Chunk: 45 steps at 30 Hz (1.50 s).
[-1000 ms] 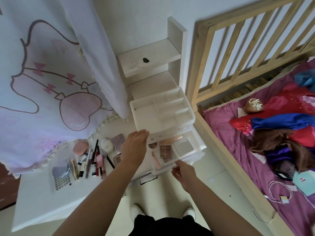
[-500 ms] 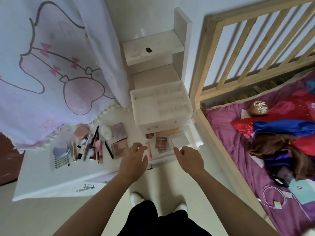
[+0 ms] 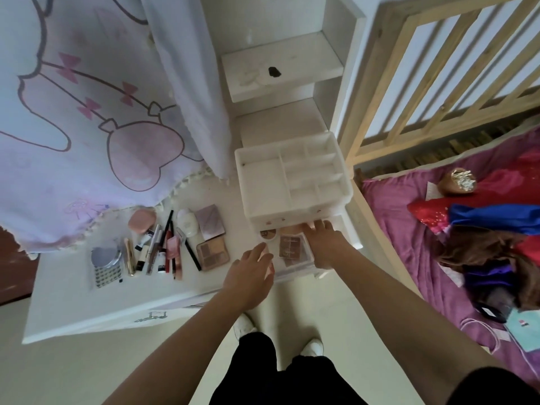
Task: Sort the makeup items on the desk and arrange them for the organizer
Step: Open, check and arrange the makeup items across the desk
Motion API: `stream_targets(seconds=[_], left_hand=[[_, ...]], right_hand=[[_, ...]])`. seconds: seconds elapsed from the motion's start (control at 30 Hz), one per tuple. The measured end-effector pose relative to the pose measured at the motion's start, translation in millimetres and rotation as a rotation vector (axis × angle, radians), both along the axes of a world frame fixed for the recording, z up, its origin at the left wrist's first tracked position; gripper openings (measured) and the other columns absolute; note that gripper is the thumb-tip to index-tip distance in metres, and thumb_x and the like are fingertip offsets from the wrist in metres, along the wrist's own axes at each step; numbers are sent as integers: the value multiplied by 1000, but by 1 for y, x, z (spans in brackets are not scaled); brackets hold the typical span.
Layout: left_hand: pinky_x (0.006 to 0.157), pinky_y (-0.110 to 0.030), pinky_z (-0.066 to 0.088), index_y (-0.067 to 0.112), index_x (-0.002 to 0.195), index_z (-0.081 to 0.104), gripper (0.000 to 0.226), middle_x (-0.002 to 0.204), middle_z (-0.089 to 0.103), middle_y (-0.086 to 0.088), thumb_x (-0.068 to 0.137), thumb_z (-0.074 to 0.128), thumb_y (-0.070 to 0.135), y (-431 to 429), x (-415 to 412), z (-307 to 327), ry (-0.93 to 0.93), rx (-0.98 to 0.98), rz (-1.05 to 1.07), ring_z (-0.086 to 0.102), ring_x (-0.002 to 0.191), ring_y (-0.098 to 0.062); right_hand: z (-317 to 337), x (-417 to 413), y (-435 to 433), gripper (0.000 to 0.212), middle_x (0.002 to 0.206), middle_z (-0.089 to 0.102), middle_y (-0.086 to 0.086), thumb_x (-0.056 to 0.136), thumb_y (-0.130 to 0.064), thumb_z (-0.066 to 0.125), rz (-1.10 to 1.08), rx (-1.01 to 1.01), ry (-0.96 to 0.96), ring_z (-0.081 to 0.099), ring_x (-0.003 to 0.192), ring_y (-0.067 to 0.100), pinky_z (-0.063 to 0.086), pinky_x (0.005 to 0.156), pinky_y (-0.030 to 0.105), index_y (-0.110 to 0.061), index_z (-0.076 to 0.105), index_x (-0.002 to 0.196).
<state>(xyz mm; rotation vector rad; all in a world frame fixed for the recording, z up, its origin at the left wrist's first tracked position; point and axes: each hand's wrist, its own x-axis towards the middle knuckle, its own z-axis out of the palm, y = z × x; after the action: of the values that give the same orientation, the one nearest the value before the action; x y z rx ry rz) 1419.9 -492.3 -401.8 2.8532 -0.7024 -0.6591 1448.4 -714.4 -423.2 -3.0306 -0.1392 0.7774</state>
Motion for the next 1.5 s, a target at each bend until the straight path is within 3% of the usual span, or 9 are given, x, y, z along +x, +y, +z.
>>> stream_targets(seconds=[0.17,0.33,0.47,0.67,0.83,0.9,1.07,1.3,1.5], left_hand=[[109,-42,39,14,147,39,49,160,22,-8,100,47,28,-3,8,-4,36,-61,2,37,137,-29],[103,-42,42,11,145,40,50,154,31,-11,97,49,24,-8,17,-13,-16,-24,-6,42,127,-31],[97,-42,43,16,146,39,54,151,36,-7,97,50,39,-11,22,-15,-74,67,-36,44,125,-29],[72,-41,50,15,112,68,60,110,69,-5,67,80,53,-24,26,-19,-276,157,-297,61,98,-28],[110,-46,32,11,148,33,83,150,39,-12,84,67,51,-51,37,-23,-184,187,-394,39,135,-31],[114,-46,24,10,154,17,91,151,34,-12,87,66,49,-61,41,-22,-149,243,-377,34,138,-31],[107,-41,34,12,138,41,75,138,41,-13,78,76,39,-73,50,-20,1,231,-250,45,124,-34],[107,-39,39,12,136,47,71,134,46,-10,73,75,31,-60,42,-24,-47,-40,-170,44,124,-32],[94,-44,54,5,130,59,82,122,65,-13,57,93,24,-18,15,-7,-262,-435,11,57,114,-30]], right_hand=[[4,-3,-4,85,137,40,14,79,-19,70,-33,14,-43,55,103,32,45,68,37,-18,24,151],[9,-9,-10,84,115,51,9,75,-33,69,-68,31,-107,57,97,28,52,71,37,-19,29,148],[13,-10,-14,82,100,59,4,74,-40,68,-58,-33,-154,61,91,26,41,66,32,-19,32,145],[27,-10,-25,52,94,67,-1,79,-49,73,-59,-24,-139,67,83,24,31,58,28,-17,50,113],[40,-20,-43,54,95,65,-3,78,-63,69,-117,-51,-227,67,83,22,36,61,29,-22,51,109],[48,-24,-48,55,92,64,-4,77,-67,67,-142,-54,-260,66,81,20,38,61,28,-24,53,107],[63,-31,-52,54,82,58,-8,74,-69,65,-218,-19,-277,64,77,16,34,58,28,-23,54,101],[59,-46,-62,67,74,64,-14,56,-89,55,-437,209,-232,63,69,9,53,67,29,-31,59,88],[61,-55,-41,74,71,60,-16,60,-96,52,-442,357,-326,63,71,10,50,64,26,-32,62,98]])
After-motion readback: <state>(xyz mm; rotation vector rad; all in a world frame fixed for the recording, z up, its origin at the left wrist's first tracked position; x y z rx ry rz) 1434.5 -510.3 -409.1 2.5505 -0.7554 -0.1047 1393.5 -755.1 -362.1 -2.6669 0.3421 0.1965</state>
